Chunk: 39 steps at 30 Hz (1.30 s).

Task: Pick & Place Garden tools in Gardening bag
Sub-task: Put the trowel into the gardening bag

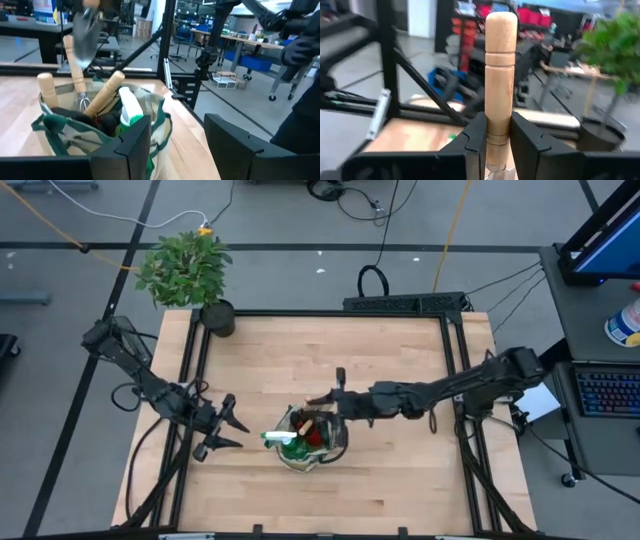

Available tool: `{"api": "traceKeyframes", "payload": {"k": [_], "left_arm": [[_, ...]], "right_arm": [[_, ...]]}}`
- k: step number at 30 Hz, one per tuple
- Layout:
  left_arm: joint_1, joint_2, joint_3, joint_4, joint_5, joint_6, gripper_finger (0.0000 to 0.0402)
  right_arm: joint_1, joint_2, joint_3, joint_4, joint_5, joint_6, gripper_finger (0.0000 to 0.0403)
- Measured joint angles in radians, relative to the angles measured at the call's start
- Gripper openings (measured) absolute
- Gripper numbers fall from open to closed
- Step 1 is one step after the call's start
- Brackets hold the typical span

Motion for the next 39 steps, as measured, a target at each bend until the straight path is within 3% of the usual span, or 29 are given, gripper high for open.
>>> {"api": "traceKeyframes", "payload": {"k": [11,17,39], "left_arm": [[0.0,0.0,0.0,0.002,0.011,0.009,0.0191],[0.0,0.0,0.0,0.002,0.012,0.009,0.0191],[0.0,0.0,0.0,0.001,0.013,0.01,0.0191]], "right_arm": [[-0.037,0.113,-0.001,-0.02,0.083,0.049,0.0051],[-0.044,0.113,0.0,-0.096,0.132,0.054,0.0051],[-0.04,0.109,0.0,-0.232,0.135,0.197,0.0054]]}}
